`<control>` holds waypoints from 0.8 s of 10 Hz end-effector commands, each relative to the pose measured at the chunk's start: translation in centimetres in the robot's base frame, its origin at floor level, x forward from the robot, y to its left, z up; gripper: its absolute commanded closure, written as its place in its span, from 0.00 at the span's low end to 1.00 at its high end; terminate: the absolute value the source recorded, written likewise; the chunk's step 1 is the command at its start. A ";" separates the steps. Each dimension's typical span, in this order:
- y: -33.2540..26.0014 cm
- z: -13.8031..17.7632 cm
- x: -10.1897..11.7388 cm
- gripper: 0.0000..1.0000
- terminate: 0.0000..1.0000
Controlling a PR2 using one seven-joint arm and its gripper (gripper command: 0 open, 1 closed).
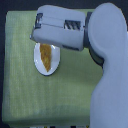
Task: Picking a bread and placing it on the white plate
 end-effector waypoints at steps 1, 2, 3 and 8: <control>-2.9 6.9 3.7 0.00 0.00; -3.1 8.4 4.2 0.00 0.00; -3.2 8.7 4.3 0.00 0.00; -6.4 10.3 2.7 0.00 0.00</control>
